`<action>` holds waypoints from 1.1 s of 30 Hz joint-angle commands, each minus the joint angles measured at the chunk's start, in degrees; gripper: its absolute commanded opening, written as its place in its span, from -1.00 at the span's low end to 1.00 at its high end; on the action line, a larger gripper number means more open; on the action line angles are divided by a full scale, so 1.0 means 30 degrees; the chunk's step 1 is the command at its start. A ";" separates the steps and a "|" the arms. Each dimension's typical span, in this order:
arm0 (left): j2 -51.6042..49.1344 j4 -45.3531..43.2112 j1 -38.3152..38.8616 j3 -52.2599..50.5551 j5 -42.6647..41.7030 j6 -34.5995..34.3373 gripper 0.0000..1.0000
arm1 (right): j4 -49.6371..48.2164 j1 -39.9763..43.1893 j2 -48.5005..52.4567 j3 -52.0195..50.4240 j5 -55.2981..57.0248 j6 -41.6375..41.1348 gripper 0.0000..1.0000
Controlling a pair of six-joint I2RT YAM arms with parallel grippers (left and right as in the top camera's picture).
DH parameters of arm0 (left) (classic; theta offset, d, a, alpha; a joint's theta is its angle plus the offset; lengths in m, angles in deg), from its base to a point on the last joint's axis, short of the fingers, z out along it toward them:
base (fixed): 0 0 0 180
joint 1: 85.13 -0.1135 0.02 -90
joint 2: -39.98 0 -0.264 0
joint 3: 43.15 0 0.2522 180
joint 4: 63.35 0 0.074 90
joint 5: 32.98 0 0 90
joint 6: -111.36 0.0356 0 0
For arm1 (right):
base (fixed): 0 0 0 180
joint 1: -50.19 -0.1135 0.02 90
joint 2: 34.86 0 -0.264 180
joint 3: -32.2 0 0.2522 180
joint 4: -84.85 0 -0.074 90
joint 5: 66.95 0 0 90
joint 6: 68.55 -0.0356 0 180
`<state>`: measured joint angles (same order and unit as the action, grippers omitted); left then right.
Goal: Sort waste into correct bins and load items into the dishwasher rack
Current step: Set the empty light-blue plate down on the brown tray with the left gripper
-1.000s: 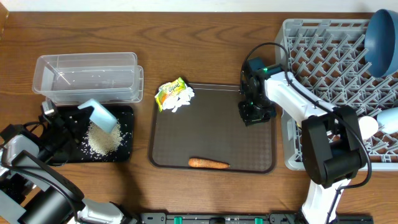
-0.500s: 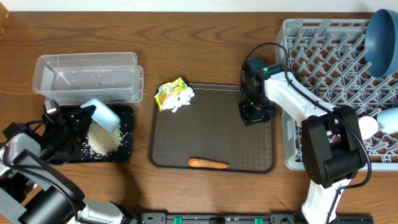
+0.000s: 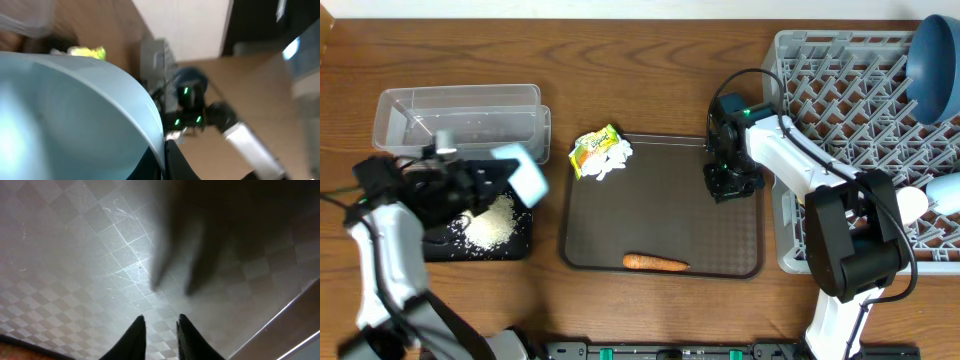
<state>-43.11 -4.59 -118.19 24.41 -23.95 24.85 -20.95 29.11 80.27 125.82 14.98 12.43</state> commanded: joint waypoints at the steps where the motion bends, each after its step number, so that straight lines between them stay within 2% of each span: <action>1: 0.1741 0.0051 0.2215 0.0131 0.3577 -0.0663 -0.88 | 0.0160 0.0036 0.0124 -0.0051 0.0058 -0.0262 -0.74; 4: 0.2404 0.0022 0.4503 0.0131 0.5574 -0.1355 -0.88 | 0.0335 0.0044 -0.0109 -0.0051 0.0051 -0.0270 -0.86; 11: 0.2463 -0.0918 1.0280 0.0131 0.8998 -0.2062 -0.88 | 0.0729 0.0546 -0.1931 -0.0029 0.0044 -0.0284 -0.84; 17: 0.2397 -0.2565 1.4724 0.0124 1.3872 -0.3898 -0.85 | 0.0845 0.1282 -0.4473 -0.0029 0.0051 -0.0415 -0.80; 24: 0.1064 -0.3053 1.8615 0.0124 2.0414 -0.4503 -0.84 | 0.0350 0.1647 -0.6666 -0.0029 0.0051 -0.0423 -0.49; 33: -0.1814 -0.4116 2.0903 0.0124 2.0786 -0.4940 -0.84 | 0.0219 0.1625 -0.6768 -0.0029 0.0044 -0.0998 -0.35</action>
<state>-47.15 -16.57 -56.73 24.41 36.07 11.58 -20.18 33.57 60.34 125.71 15.02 10.48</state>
